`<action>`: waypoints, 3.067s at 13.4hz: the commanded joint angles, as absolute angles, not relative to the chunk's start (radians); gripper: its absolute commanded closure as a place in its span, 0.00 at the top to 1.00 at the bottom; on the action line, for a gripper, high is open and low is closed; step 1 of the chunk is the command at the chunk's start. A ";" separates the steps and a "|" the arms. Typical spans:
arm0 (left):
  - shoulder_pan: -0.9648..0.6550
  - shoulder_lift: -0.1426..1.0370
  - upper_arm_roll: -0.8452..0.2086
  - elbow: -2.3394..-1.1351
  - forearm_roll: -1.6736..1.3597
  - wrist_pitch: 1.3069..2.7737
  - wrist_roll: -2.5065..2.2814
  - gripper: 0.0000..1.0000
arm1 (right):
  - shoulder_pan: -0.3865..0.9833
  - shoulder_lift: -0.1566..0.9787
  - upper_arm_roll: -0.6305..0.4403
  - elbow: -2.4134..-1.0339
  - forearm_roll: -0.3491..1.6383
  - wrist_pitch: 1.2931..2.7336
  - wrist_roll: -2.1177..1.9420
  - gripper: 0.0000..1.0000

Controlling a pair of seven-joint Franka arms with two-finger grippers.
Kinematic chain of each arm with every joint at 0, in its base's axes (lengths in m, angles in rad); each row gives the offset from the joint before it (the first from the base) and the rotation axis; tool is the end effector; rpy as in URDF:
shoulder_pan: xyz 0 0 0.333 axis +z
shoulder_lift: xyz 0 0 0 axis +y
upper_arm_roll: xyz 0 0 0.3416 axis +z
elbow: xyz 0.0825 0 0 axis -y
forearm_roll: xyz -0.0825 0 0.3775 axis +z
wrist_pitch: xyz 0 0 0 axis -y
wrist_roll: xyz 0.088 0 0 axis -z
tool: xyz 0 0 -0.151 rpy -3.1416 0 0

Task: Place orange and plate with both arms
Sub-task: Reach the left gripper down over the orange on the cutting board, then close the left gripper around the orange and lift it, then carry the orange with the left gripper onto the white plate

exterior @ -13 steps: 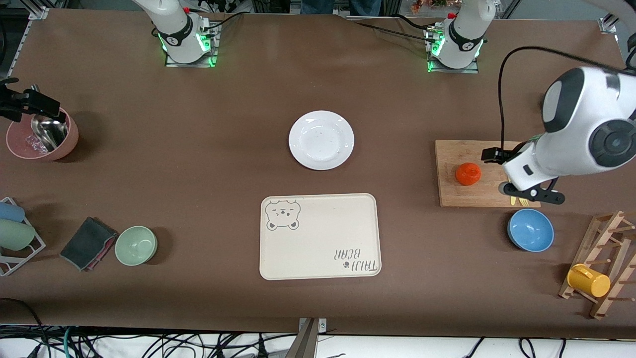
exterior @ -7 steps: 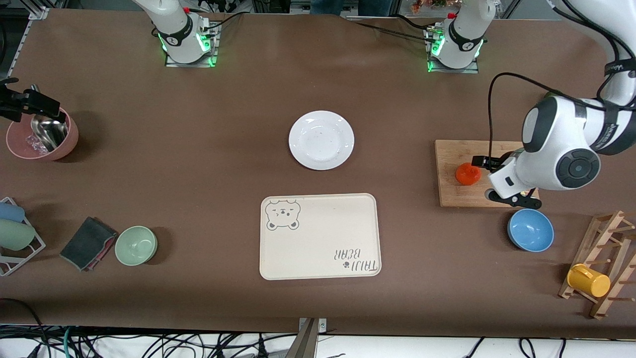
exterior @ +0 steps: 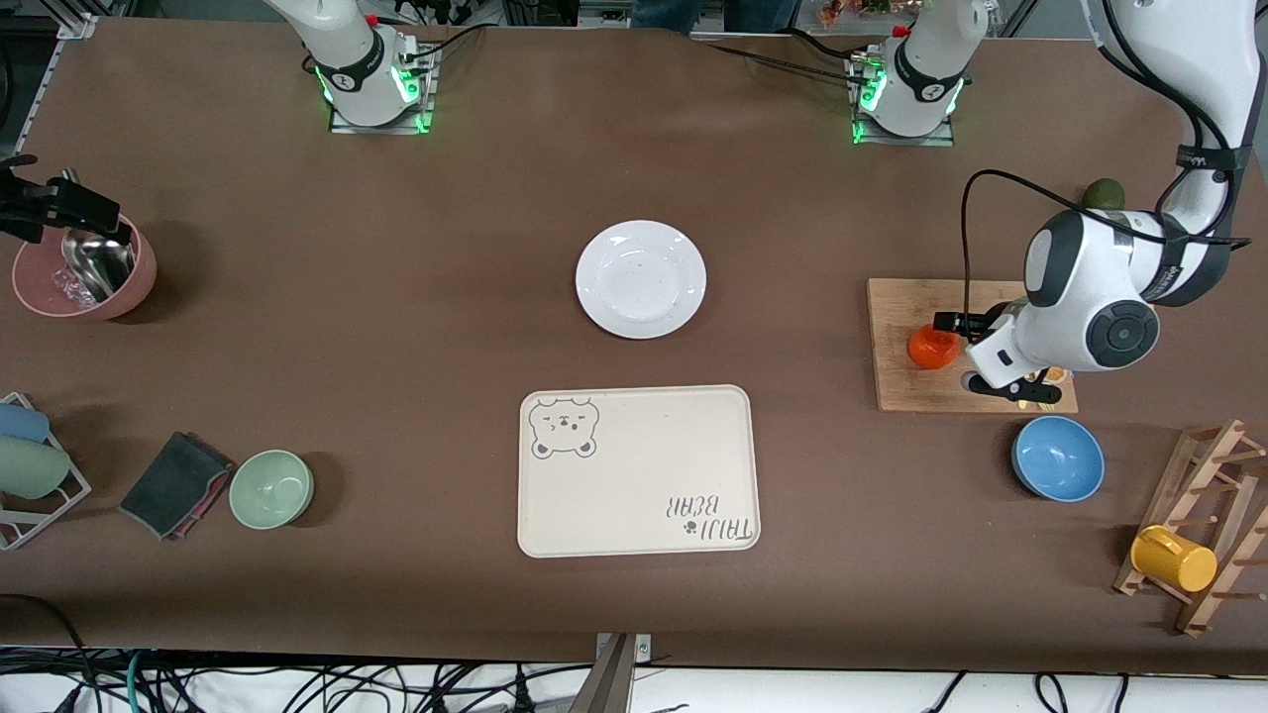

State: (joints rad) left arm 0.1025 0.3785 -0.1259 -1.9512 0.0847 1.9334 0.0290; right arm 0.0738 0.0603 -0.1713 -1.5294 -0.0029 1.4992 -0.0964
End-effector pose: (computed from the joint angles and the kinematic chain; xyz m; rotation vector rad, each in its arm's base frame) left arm 0.5570 -0.0027 0.2482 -3.0546 0.1508 0.6076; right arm 0.5533 -0.0518 0.5865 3.1339 -0.0021 -0.1419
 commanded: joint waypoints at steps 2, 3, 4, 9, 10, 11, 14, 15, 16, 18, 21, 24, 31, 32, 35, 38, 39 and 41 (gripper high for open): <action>0.106 0.380 -0.132 -1.968 0.045 1.956 -0.058 1.00 | 0.072 0.061 -0.170 -1.516 -0.011 1.485 -0.098 1.00; 0.106 0.385 -0.132 -1.967 0.037 1.956 -0.061 1.00 | 0.072 0.060 -0.170 -1.516 -0.011 1.485 -0.098 1.00; 0.106 0.397 -0.132 -1.965 0.035 1.969 -0.072 1.00 | 0.072 0.061 -0.170 -1.516 -0.011 1.485 -0.098 1.00; 0.098 0.443 -0.133 -1.960 0.023 2.025 -0.097 1.00 | 0.071 0.061 -0.170 -1.516 -0.009 1.485 -0.098 1.00; 0.097 0.451 -0.132 -1.959 0.006 2.025 -0.100 1.00 | 0.071 0.061 -0.170 -1.516 -0.011 1.483 -0.098 1.00; 0.094 0.457 -0.132 -1.957 0.000 2.029 -0.100 1.00 | 0.071 0.061 -0.170 -1.517 -0.011 1.483 -0.098 1.00; 0.092 0.477 -0.132 -1.956 0.000 2.054 -0.109 1.00 | 0.071 0.061 -0.170 -1.517 -0.009 1.482 -0.098 1.00; 0.092 0.477 -0.132 -1.956 0.002 2.062 -0.109 1.00 | 0.071 0.060 -0.170 -1.517 -0.009 1.482 -0.098 1.00; 0.092 0.486 -0.132 -1.956 0.002 2.074 -0.107 1.00 | 0.071 0.061 -0.170 -1.517 -0.011 1.482 -0.098 1.00; 0.092 0.502 -0.132 -1.954 0.002 2.089 -0.109 1.00 | 0.071 0.061 -0.170 -1.516 -0.009 1.483 -0.098 1.00; 0.092 0.512 -0.132 -1.954 0.002 2.091 -0.107 1.00 | 0.072 0.061 -0.170 -1.517 -0.009 1.483 -0.098 1.00; 0.091 0.515 -0.132 -1.954 0.003 2.091 -0.109 0.57 | 0.071 0.061 -0.170 -1.517 -0.009 1.483 -0.097 1.00; 0.019 0.509 -0.140 -1.921 -0.003 2.080 -0.202 0.00 | 0.072 0.060 -0.169 -1.516 -0.009 1.483 -0.097 1.00; -0.009 0.497 -0.152 -1.913 -0.003 2.074 -0.251 0.00 | 0.072 0.061 -0.169 -1.516 -0.009 1.483 -0.097 1.00; -0.017 0.488 -0.251 -1.893 -0.043 2.068 -0.359 0.00 | 0.072 0.061 -0.169 -1.516 -0.009 1.483 -0.097 1.00; -0.069 0.495 -0.354 -1.873 -0.072 2.082 -0.547 0.00 | 0.072 0.061 -0.169 -1.517 -0.009 1.483 -0.097 1.00; -0.118 0.499 -0.363 -1.867 -0.074 2.085 -0.630 0.00 | 0.072 0.061 -0.169 -1.517 -0.009 1.483 -0.097 1.00; -0.243 0.502 -0.365 -1.845 -0.125 2.106 -0.772 0.00 | 0.071 0.061 -0.169 -1.516 -0.009 1.483 -0.097 1.00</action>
State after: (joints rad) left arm -0.1401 0.5017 -0.3751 -1.8717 -0.0752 2.0984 -0.6620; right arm 0.0738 0.0605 -0.1712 -1.5294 -0.0029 1.4991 -0.0964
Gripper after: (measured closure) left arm 0.247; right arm 0.000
